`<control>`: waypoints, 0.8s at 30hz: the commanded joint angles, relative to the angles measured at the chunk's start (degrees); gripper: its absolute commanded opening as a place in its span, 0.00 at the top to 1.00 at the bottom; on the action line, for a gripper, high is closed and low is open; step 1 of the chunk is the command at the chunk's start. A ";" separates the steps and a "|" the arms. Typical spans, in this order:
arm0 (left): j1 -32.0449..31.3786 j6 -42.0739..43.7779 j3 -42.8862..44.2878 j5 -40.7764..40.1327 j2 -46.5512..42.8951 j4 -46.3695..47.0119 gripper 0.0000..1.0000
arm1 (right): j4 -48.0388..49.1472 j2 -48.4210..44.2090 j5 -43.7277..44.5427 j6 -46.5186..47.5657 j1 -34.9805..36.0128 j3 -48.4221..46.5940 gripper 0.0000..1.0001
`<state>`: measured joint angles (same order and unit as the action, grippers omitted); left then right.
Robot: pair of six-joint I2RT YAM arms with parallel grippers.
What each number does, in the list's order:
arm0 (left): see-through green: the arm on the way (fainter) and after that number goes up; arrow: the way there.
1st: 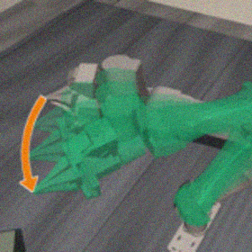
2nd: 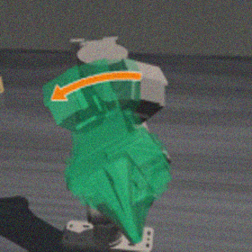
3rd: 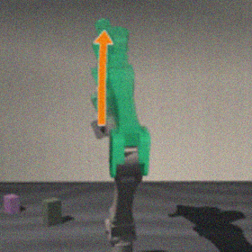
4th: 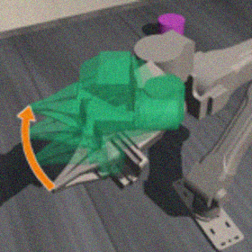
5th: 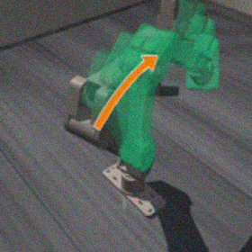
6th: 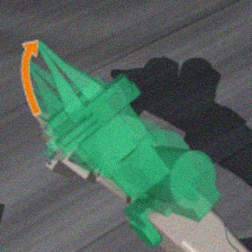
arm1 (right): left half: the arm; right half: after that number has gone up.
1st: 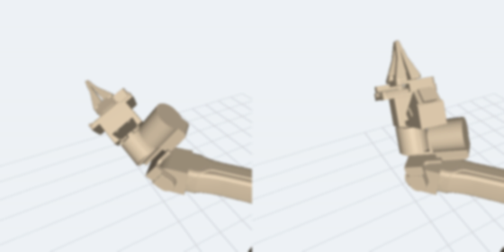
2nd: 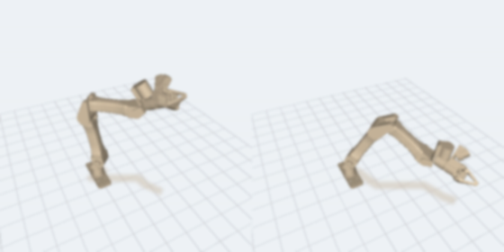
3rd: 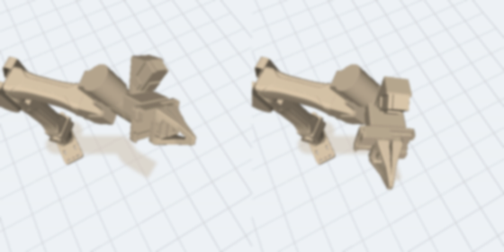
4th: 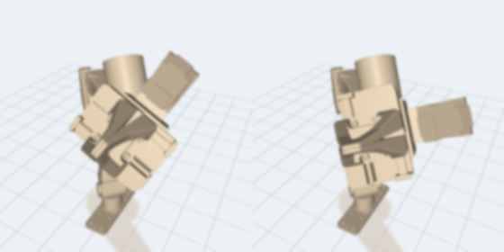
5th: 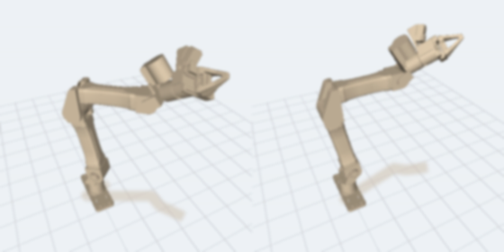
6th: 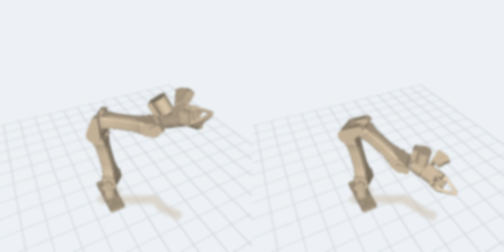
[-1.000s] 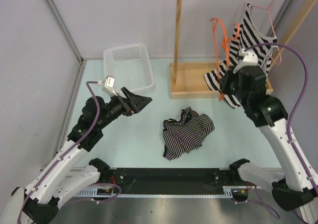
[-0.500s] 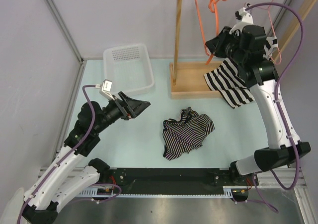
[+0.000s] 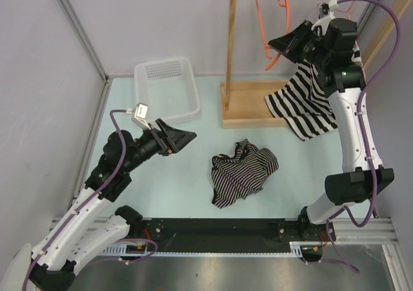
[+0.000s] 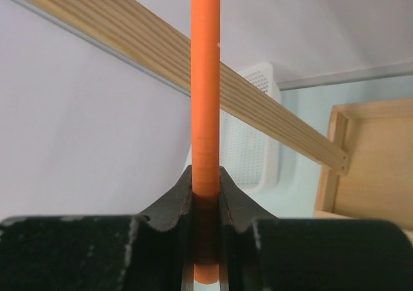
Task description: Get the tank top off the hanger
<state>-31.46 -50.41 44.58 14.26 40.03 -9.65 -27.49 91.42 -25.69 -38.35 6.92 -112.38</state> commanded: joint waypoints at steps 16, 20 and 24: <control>0.26 -0.74 0.86 3.66 -1.80 1.12 0.13 | -2.74 0.52 -5.69 -0.87 -3.05 1.64 0.47; 0.17 -0.57 0.86 6.29 -0.40 1.74 0.13 | -9.49 -1.94 1.42 6.85 -2.79 1.81 0.00; -0.96 1.19 1.91 8.76 3.28 1.74 0.13 | -15.22 -5.45 8.28 13.27 -2.09 1.99 0.00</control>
<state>-31.55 -50.81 44.58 18.96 40.51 -9.52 -35.33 91.50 -24.97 -34.20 4.14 -109.97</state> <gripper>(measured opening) 0.871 0.993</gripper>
